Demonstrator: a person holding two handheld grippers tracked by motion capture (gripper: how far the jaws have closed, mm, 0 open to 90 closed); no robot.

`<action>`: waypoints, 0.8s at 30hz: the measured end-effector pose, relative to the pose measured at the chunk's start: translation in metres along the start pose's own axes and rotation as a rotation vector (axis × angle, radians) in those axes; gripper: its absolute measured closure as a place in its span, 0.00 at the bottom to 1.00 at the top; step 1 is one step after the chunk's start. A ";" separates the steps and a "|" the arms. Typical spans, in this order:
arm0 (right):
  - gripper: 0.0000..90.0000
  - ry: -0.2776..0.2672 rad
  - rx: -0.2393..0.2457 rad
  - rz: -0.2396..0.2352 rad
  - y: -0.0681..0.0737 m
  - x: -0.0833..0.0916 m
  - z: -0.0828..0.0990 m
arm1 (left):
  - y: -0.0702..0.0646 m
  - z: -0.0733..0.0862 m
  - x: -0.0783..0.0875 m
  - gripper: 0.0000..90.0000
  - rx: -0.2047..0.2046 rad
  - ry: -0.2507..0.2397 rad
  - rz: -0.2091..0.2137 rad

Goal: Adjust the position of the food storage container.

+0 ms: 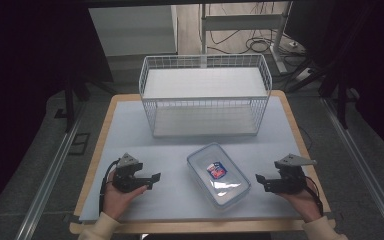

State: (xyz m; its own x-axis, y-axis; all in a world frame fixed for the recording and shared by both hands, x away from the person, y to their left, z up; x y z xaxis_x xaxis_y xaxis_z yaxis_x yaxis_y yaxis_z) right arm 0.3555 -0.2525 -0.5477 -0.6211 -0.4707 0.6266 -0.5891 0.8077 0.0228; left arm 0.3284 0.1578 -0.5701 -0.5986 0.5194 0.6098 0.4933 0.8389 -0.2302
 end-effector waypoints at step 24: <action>0.21 -0.009 -0.023 -0.023 0.001 0.006 -0.005 | -0.006 -0.002 0.005 0.18 -0.020 0.001 0.012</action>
State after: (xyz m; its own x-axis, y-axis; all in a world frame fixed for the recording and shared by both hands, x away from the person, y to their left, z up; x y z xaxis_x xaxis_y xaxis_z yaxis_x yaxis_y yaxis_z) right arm 0.3539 -0.2525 -0.5396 -0.6122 -0.4924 0.6187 -0.5913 0.8046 0.0552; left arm 0.3243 0.1550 -0.5640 -0.5915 0.5294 0.6082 0.5132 0.8290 -0.2225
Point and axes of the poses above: each handheld gripper's, and its own axes: x roughly backward along the jaws, z roughly out of its underside, y roughly to its left, the point moved 8 cm from there along -x, roughly forward along the jaws, and after that the axes turned 1 degree about -y, right-handed, at the moved point
